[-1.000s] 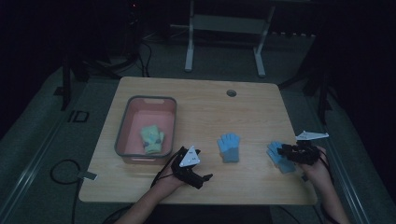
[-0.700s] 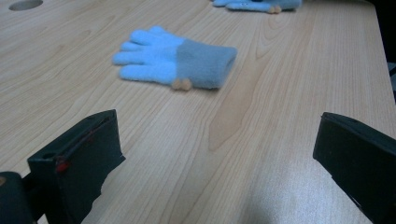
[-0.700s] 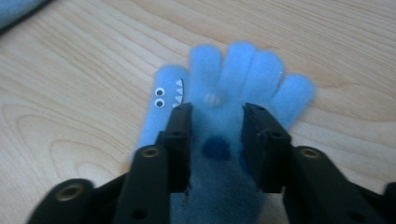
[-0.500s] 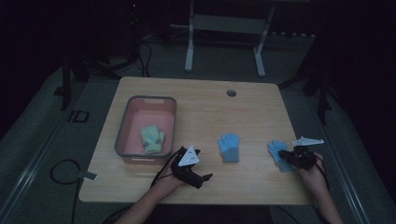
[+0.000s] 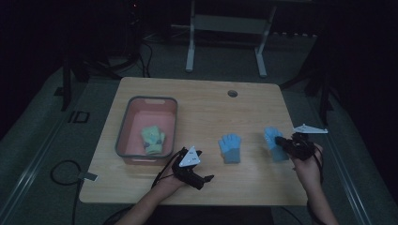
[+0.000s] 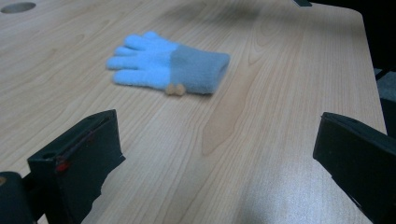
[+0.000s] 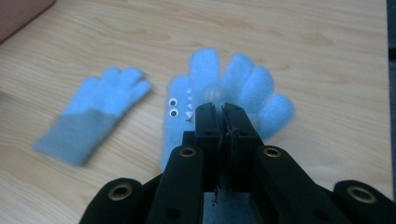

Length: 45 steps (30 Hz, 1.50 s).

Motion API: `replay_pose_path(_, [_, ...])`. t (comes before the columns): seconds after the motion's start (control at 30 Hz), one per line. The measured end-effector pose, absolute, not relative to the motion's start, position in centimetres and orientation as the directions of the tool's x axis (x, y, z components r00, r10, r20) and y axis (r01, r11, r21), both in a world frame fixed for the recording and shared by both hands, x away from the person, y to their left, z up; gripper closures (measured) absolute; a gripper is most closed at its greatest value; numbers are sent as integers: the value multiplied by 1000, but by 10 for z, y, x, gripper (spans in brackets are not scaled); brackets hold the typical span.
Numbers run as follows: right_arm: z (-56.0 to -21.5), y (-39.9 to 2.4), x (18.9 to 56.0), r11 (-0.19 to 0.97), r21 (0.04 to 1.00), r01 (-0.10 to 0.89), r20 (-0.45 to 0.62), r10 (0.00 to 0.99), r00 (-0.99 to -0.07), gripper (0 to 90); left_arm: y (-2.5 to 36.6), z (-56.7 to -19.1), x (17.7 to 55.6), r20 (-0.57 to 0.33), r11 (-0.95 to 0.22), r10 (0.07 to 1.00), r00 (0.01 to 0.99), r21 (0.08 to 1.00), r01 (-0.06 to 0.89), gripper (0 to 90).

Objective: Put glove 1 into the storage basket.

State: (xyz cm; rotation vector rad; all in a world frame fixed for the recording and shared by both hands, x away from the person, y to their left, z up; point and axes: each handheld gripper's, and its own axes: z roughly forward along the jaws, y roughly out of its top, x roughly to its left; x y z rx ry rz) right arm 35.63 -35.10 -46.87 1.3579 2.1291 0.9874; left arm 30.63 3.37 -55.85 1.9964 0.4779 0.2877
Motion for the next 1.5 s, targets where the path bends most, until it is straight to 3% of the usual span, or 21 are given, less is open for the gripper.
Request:
replay_pose_path(0.37, [-494,-315,367,208,727,655,71,926,-372,857,34,-558,305,3,-402,450,893,893,200,12])
replay_pose_path(0.6, [-519,-308,377,194,701,686,46,948,-315,853,34,-558,305,5,-402,448,894,894,197,13])
replay_pose_path(0.87, [-541,-314,389,197,646,738,24,960,-277,748,31,-557,302,4,-405,430,903,895,189,13])
replay_pose_path(1.03, [-531,-321,388,215,658,721,33,949,-314,656,32,-558,303,2,-410,428,904,892,193,12])
replay_pose_path(1.5, [-520,-353,389,398,678,618,33,824,-566,629,31,-561,305,6,-419,435,901,887,196,12])
